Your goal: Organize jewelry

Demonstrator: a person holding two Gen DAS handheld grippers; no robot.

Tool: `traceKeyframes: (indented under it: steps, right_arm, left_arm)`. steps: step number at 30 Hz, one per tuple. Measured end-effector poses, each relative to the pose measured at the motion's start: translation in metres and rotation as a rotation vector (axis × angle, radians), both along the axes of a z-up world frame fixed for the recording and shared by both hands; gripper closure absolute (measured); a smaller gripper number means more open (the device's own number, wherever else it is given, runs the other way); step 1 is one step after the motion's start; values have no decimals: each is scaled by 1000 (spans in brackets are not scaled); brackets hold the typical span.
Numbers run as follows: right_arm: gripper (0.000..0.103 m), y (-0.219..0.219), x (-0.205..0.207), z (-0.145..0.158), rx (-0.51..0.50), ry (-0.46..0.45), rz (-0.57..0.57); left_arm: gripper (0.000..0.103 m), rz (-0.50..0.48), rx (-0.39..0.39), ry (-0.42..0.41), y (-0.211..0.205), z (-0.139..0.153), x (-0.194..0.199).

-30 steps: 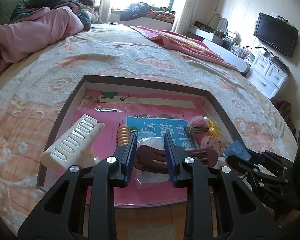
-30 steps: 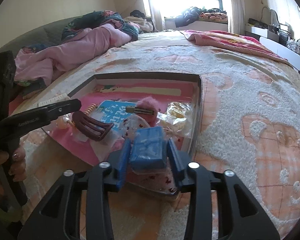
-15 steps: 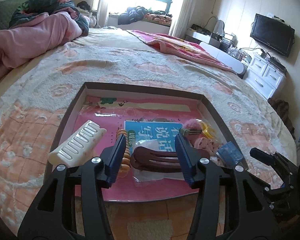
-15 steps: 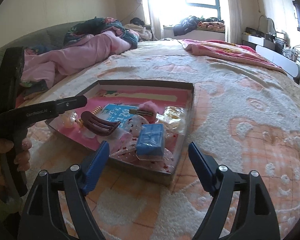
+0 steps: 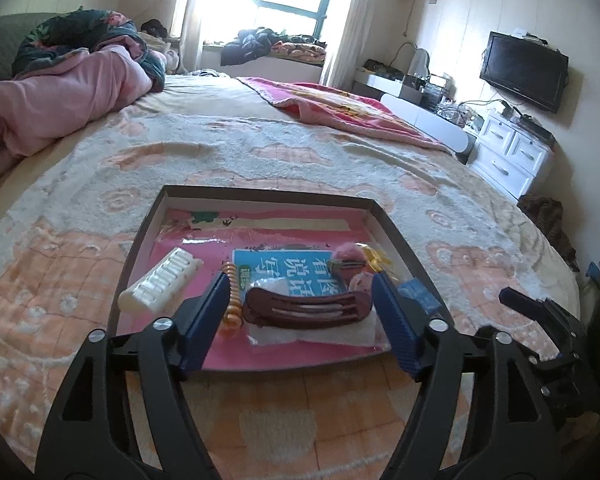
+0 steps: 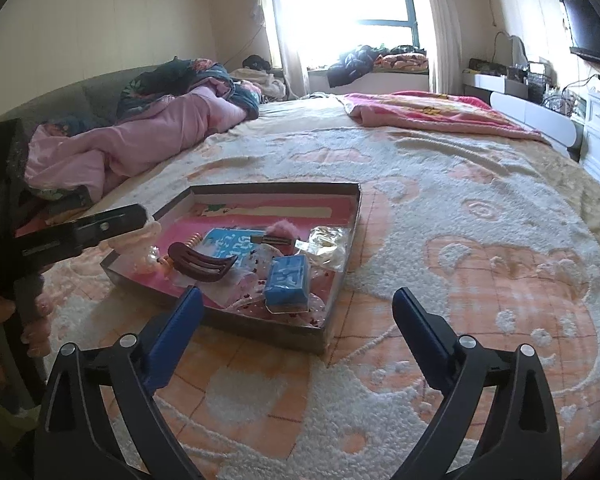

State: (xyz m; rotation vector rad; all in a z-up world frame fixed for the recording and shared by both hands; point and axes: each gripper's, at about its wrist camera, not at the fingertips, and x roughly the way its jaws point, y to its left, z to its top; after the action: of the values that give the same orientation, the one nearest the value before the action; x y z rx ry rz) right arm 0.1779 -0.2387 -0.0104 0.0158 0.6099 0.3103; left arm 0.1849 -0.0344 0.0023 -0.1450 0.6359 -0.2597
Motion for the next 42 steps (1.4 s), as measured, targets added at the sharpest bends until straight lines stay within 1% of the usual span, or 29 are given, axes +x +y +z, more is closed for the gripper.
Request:
traceKeyframes:
  steps: [3,6,7,11,16,21,28,33,37,42]
  right_arm:
    - [8,-1,-7,2,-26,-31,-19]
    - [7,-1,-13,3,-40,-53,-40]
    - [7,-2,-15,4,-45,-61,-47]
    - [7,-1,-22,4,-54,-81,-59]
    - [7,1,-30,4,-56,-91,-53]
    - [7,6,-42,6,-71,-111,-50]
    - [7,8,-60,5,-65,-133,-45]
    - [7,12,-74,3,-59,-165,-49]
    - [7,15,-85,3,-71,-219,-56]
    - [7,17,-91,5,-66,-282,-65]
  left_arm:
    - [22,12,9,-6,3,2,-13]
    - [13,27,23,-8,6,1,-25]
    - [12,30,26,-10,7,1,-28]
    - [12,53,51,-19,11,-1,-44]
    - [12,84,60,-27,16,-1,-59]
    - [11,105,90,-45,15,-3,-75]
    - [11,158,99,-63,19,-10,-91]
    - [11,183,113,-81,20,-14,-97]
    - [11,194,100,-128,22,-12,-104]
    - [11,223,140,-161,18,-9,-107]
